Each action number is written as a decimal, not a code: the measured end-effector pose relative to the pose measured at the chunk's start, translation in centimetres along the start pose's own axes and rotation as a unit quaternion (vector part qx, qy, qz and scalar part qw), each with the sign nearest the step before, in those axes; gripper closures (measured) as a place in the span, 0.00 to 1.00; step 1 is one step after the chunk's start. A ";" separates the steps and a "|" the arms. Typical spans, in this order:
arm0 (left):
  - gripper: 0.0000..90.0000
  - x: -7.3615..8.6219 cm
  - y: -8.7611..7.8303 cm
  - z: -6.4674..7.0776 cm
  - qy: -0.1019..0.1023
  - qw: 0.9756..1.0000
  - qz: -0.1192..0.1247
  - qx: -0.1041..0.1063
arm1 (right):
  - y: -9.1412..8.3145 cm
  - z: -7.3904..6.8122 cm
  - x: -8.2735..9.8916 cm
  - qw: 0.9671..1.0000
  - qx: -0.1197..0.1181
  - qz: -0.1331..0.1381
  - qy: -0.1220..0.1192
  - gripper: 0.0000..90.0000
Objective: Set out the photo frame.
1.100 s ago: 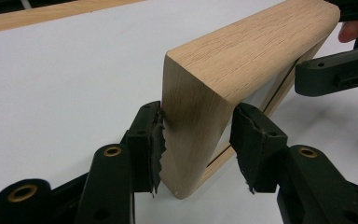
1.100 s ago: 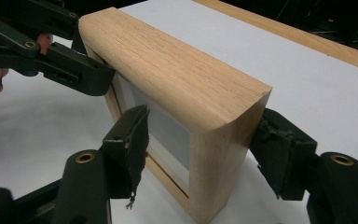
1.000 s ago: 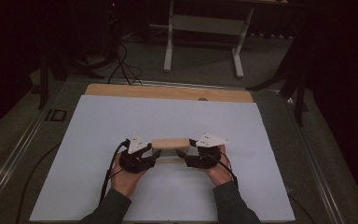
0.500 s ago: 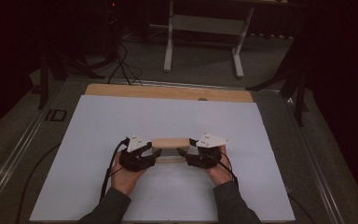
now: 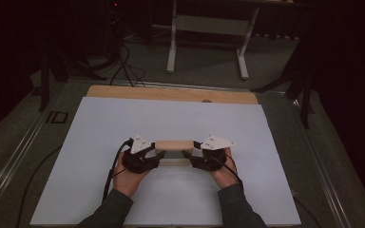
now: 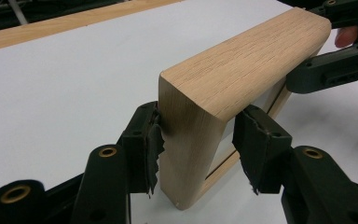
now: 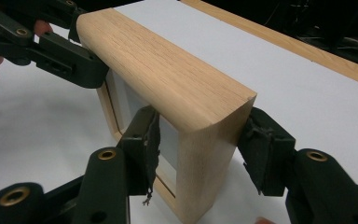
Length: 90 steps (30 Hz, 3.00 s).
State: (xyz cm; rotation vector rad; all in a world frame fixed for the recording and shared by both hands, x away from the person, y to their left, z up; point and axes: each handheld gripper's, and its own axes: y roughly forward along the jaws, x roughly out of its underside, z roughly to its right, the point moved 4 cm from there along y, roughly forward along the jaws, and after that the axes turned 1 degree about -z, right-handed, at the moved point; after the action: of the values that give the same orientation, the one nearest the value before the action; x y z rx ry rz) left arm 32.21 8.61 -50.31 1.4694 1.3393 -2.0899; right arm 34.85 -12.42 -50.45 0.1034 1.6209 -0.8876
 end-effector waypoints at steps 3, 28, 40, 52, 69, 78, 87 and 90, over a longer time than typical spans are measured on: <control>0.57 -0.1 0.0 0.0 -0.001 1.000 0.002 0.000 | 0.0 0.0 -0.1 1.000 0.001 0.000 -0.004 0.56; 0.57 -0.8 -0.6 -0.6 0.011 1.000 0.010 -0.005 | 0.0 -0.1 -1.2 1.000 0.003 0.005 -0.016 0.57; 0.57 -1.3 -0.7 -1.5 0.007 1.000 0.011 -0.012 | 0.7 0.2 -2.2 1.000 0.001 0.000 -0.019 0.56; 0.57 -1.7 -0.2 -2.5 0.005 1.000 0.005 -0.017 | 1.9 0.9 -2.7 1.000 -0.003 -0.005 -0.009 0.56; 0.57 -1.7 1.0 -3.9 -0.005 1.000 0.001 -0.018 | 3.5 1.7 -2.9 1.000 0.004 -0.017 0.003 0.55; 0.57 -1.9 1.9 -4.1 -0.007 1.000 -0.005 -0.026 | 4.0 2.4 -2.7 1.000 0.009 -0.022 0.011 0.54; 0.57 -2.0 2.3 -4.5 -0.020 0.999 0.001 -0.025 | 4.4 2.8 -2.7 0.999 0.010 -0.020 0.026 0.54; 0.57 -2.1 2.3 -4.4 -0.018 0.999 -0.001 -0.027 | 4.4 2.8 -2.8 0.999 0.013 -0.021 0.028 0.54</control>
State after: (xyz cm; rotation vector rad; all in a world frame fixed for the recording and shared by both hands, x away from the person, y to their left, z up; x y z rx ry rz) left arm 37.32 10.21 -50.05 1.4024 1.3742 -2.0546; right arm 40.15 -9.90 -50.06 0.1129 1.6689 -0.9452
